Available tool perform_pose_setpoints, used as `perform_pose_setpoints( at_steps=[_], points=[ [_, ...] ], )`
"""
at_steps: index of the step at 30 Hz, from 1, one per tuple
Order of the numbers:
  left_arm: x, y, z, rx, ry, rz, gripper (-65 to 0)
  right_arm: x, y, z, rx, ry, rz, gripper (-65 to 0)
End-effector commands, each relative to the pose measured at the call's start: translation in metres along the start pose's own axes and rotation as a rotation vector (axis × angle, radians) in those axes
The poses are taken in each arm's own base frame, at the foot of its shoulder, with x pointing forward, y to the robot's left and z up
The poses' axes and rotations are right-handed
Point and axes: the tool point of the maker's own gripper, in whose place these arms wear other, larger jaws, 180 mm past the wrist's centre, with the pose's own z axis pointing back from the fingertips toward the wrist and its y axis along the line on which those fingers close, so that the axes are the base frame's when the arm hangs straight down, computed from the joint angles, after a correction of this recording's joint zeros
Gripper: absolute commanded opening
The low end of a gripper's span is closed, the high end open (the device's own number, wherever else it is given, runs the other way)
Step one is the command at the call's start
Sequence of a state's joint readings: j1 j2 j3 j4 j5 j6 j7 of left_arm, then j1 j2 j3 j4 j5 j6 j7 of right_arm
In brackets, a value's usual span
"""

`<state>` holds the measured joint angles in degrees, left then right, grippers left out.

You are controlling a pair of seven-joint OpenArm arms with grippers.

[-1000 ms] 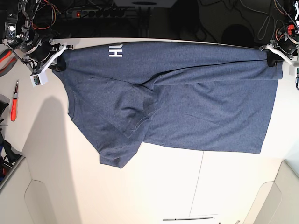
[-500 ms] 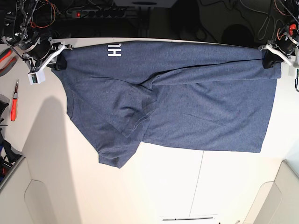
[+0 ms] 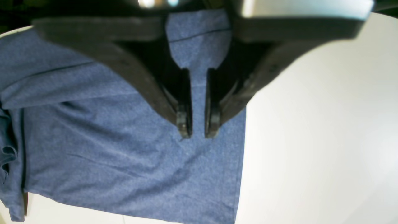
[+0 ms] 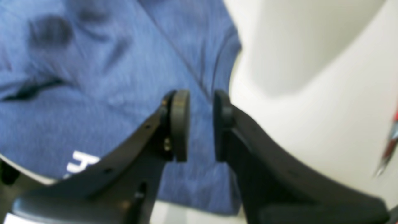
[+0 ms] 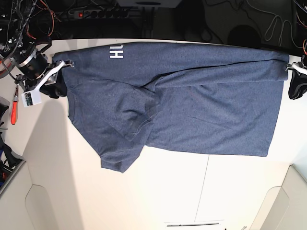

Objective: Layout the t-shirt on the table in an organized manner, then fold the t-shirt properly
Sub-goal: 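Pull the held edge taut between both grippers and lower it, then release the shirt and press both grippers onto the shirt body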

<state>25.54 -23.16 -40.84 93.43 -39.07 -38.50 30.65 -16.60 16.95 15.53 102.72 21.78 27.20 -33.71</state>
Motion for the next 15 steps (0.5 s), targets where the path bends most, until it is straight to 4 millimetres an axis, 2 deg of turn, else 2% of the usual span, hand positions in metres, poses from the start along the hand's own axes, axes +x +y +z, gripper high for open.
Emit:
perform_pose_setpoints(
  at_steps=[1,9,12,15],
  points=[
    [0.016,0.001,0.002,-0.009,-0.043,-0.019,-54.1,0.025,-0.002,0.002,-0.002,-0.073,0.016,-50.9],
    [0.018,0.0,0.002,-0.014,-0.054,-0.012,-54.1,0.087,-0.01,-0.008,-0.015,-0.215,0.041,-50.9],
    [0.021,-0.002,0.002,-0.023,-0.07,0.003,-54.1,0.099,-0.01,-0.017,-0.012,-0.239,0.022,-50.9],
    [0.032,-0.002,-0.003,-0.026,-0.1,0.003,-54.1,0.102,-0.01,-0.033,0.002,-0.238,-0.024,-50.9]
  ],
)
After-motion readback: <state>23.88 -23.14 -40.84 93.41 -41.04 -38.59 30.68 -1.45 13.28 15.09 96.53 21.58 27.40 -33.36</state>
